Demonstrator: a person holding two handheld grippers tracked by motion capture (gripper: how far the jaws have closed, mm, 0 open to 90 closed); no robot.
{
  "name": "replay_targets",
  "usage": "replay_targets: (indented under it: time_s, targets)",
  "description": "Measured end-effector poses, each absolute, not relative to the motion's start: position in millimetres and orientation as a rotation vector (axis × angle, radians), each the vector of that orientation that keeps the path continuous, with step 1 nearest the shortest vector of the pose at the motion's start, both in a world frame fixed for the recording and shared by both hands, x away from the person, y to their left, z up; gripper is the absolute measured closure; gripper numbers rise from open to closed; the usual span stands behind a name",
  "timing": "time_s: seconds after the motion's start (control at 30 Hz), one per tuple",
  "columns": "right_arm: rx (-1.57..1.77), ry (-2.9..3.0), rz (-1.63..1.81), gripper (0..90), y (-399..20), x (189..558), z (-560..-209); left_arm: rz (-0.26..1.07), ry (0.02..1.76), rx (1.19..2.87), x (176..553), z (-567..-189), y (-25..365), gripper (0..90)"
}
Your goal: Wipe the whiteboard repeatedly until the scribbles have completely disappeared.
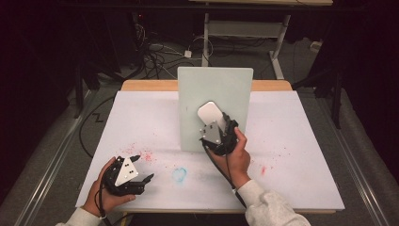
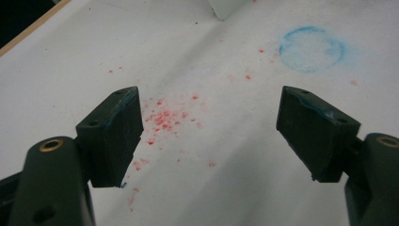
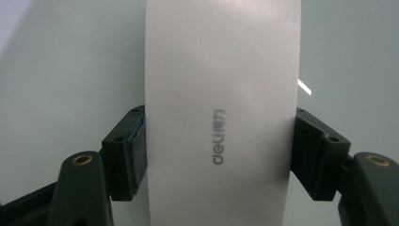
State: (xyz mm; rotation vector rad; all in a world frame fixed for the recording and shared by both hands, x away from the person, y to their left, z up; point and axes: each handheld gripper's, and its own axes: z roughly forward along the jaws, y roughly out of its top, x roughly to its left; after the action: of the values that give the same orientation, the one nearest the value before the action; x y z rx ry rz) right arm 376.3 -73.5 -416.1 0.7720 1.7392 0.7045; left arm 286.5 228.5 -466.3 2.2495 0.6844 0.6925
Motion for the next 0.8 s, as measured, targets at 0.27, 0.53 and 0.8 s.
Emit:
replay_targets:
  time_s: [0.27,0.53,0.8]
  targets:
    - [0.779,1.745,0.688,31.0,-83,372,-426,0.687,0.681,2.252,289,-466,225,22.5]
    - [0.701,1.798,0.633,31.0,-71,366,-443,0.687,0.666,2.256,289,-466,223,22.5]
    - [0.795,1.739,0.727,31.0,-82,382,-401,0.682,0.673,2.246,289,-465,226,22.5]
